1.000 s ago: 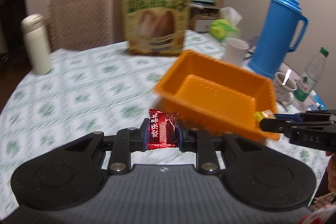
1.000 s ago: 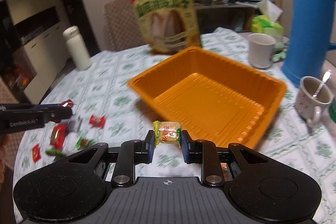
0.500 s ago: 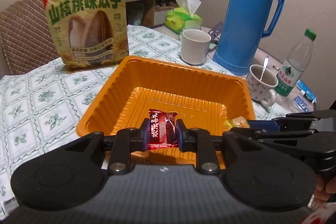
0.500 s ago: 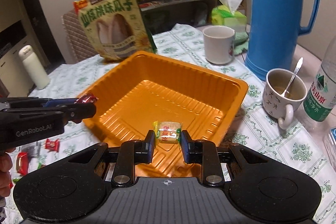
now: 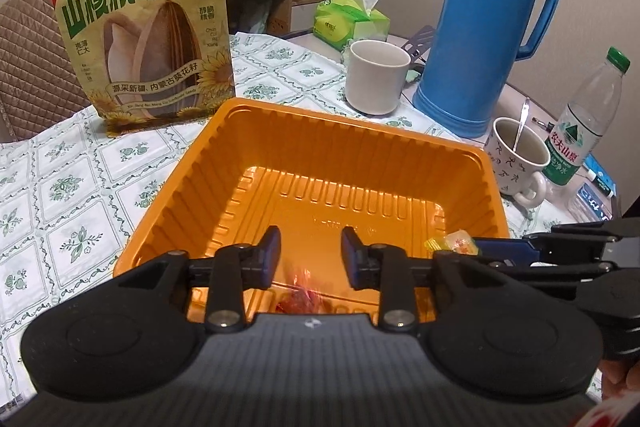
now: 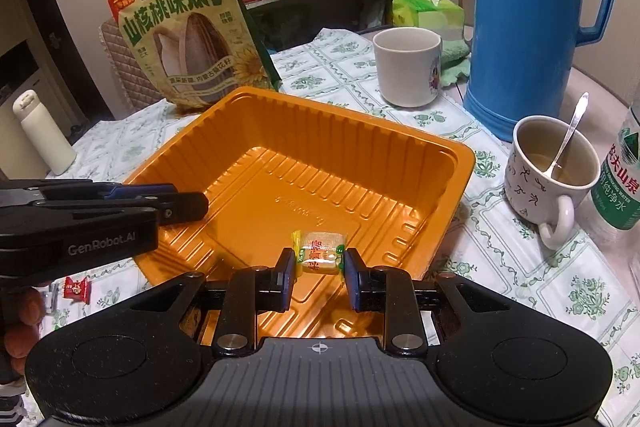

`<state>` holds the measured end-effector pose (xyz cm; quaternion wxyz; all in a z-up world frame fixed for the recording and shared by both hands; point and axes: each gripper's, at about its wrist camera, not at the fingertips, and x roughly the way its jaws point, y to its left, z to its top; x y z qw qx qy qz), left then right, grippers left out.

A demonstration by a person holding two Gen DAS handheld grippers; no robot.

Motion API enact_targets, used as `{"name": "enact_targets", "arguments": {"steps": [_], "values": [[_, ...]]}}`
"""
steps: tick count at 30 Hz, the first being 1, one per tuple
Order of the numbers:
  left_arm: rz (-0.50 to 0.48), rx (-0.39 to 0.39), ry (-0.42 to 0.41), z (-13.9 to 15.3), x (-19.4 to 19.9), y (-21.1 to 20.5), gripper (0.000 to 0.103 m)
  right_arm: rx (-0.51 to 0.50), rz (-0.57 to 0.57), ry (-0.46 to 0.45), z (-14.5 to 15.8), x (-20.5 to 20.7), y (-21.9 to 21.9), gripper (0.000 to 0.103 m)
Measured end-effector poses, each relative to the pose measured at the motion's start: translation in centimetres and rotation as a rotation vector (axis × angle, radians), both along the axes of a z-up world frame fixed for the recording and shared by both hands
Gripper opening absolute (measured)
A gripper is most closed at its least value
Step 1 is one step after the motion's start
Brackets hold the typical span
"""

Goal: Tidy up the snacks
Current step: 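Carry both candies over the orange tray and open both tools to drop them, then withdraw both tools from the tray back toward the remaining snacks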

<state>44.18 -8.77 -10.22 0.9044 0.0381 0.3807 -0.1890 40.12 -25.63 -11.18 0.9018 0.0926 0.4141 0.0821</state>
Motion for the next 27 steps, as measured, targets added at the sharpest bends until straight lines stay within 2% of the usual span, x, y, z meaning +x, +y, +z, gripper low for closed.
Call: {"name": "enact_targets", "arguments": {"steps": [14, 16, 18, 20, 23, 27], "values": [[0.066, -0.038, 0.014, 1.3, -0.5, 2.4, 0.034, 0.026, 0.011, -0.021, 0.2, 0.6, 0.0, 0.027], [0.084, -0.047, 0.015, 1.5, -0.9, 2.9, 0.039, 0.045, -0.001, -0.042, 0.5, 0.7, -0.1, 0.037], [0.101, -0.056, 0.013, 1.8, -1.4, 3.4, 0.043, 0.072, -0.019, -0.067, 0.9, 0.6, -0.4, 0.069], [0.121, -0.061, 0.018, 2.0, -1.9, 4.0, 0.047, 0.078, -0.022, -0.105, 1.3, 0.2, -0.6, 0.07], [0.154, -0.067, 0.024, 2.4, -3.0, 4.9, 0.051, 0.06, -0.011, -0.104, 1.8, -0.1, -0.6, 0.07], [0.201, -0.061, 0.033, 2.8, -4.6, 6.2, 0.054, 0.086, 0.006, -0.086, 2.1, -1.3, -0.8, 0.07]]}}
